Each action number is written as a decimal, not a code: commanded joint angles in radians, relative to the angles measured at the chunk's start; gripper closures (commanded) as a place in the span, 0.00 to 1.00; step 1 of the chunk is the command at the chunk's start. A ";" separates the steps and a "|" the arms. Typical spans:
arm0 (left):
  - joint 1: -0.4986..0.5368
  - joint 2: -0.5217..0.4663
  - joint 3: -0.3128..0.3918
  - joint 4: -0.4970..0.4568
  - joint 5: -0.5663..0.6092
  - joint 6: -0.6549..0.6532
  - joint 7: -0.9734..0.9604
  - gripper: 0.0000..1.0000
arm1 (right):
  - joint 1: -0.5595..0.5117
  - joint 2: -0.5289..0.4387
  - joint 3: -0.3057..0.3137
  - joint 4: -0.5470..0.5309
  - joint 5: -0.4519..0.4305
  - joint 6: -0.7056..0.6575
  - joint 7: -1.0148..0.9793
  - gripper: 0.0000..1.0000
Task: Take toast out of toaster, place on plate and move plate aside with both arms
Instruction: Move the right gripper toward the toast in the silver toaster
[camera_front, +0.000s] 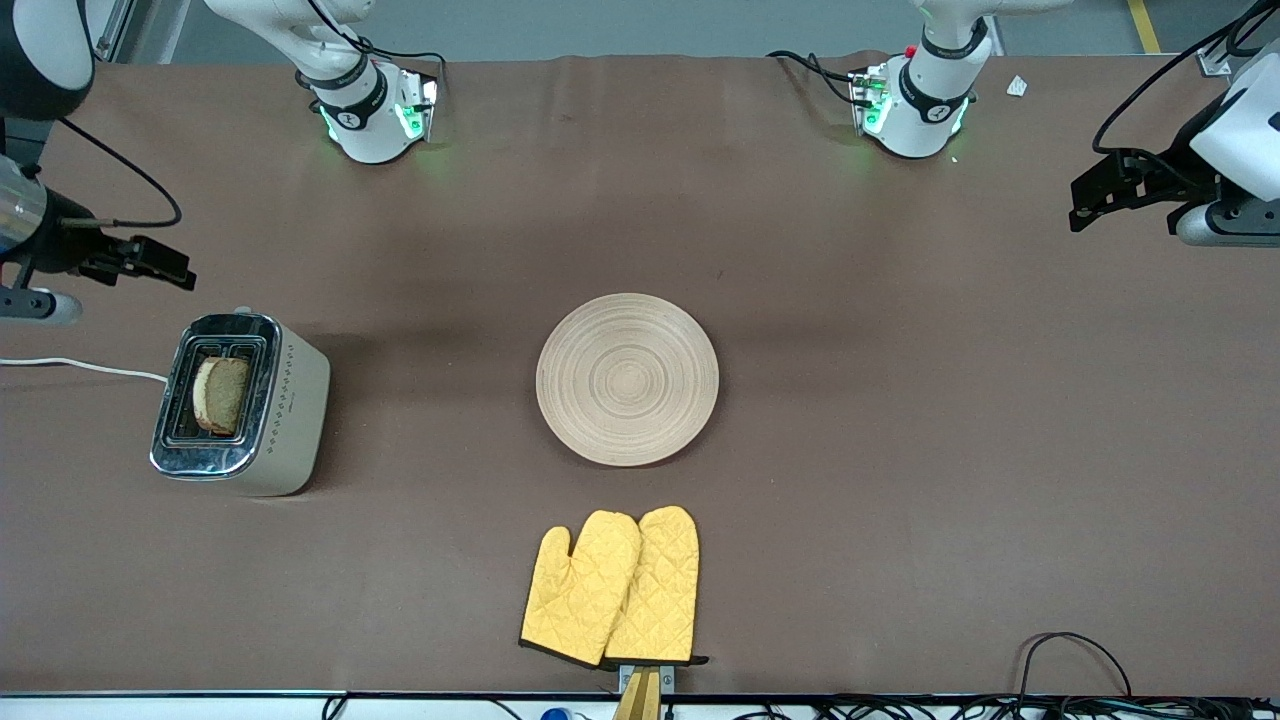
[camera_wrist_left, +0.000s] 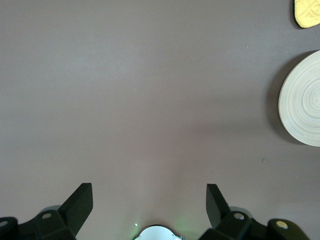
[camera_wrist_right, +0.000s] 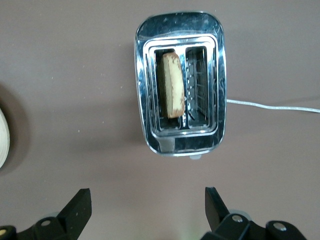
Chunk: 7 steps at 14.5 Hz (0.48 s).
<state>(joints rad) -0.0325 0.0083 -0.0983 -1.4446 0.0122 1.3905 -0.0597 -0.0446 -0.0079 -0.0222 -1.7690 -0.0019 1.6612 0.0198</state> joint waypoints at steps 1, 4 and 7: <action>0.005 0.010 -0.001 0.027 -0.012 -0.027 0.005 0.00 | -0.026 0.009 0.013 -0.081 -0.004 0.130 -0.014 0.00; 0.005 0.010 -0.001 0.027 -0.012 -0.027 0.005 0.00 | -0.049 0.057 0.011 -0.151 -0.004 0.297 -0.066 0.00; 0.005 0.010 -0.001 0.027 -0.012 -0.027 0.006 0.00 | -0.072 0.138 0.011 -0.152 -0.004 0.391 -0.103 0.00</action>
<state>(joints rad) -0.0319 0.0083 -0.0982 -1.4436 0.0121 1.3872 -0.0597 -0.0856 0.0928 -0.0233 -1.9116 -0.0019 2.0004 -0.0477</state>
